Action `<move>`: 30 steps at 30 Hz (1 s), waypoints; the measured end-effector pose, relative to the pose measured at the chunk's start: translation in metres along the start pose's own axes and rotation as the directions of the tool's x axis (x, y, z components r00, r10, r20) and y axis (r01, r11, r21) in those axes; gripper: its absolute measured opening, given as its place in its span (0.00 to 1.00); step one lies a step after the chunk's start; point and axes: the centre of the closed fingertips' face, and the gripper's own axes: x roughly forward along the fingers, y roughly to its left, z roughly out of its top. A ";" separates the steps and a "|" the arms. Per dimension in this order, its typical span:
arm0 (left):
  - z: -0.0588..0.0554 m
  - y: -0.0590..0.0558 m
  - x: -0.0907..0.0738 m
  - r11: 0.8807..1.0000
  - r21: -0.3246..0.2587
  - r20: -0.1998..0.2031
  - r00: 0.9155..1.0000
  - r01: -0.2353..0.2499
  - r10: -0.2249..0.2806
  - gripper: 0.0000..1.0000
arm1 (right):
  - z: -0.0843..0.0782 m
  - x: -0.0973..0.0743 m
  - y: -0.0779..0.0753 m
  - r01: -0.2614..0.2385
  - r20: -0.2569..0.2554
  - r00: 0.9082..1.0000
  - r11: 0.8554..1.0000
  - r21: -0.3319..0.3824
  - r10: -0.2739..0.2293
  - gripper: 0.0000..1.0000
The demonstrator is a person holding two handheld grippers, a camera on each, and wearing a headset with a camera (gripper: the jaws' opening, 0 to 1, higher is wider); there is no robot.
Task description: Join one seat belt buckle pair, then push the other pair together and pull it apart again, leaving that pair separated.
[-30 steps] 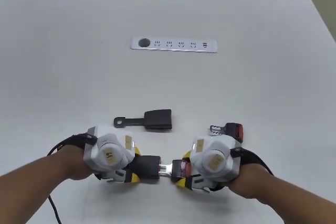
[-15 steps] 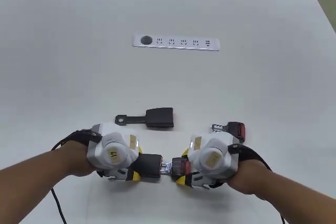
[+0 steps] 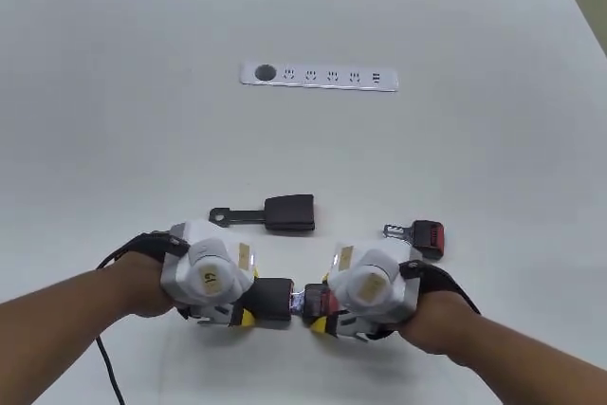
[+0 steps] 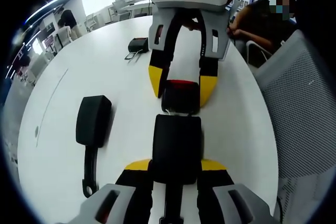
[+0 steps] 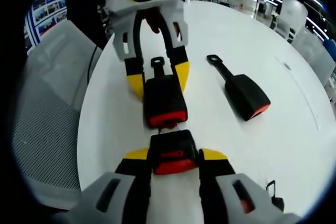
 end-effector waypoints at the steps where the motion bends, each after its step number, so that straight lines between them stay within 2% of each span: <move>1: 0.000 0.000 0.000 1.000 0.000 0.001 1.000 0.000 0.000 0.33 | 0.000 0.000 0.000 0.000 0.000 1.000 1.000 -0.001 0.000 0.34; 13: -0.002 0.000 0.000 1.000 0.011 -0.005 1.000 0.005 -0.005 0.33 | 0.007 0.004 0.000 0.000 -0.009 1.000 1.000 -0.001 0.000 0.34; 30: -0.001 -0.003 -0.002 1.000 0.026 0.024 1.000 0.013 -0.013 0.33 | 0.005 0.001 0.003 -0.022 0.004 1.000 0.999 -0.027 0.023 0.35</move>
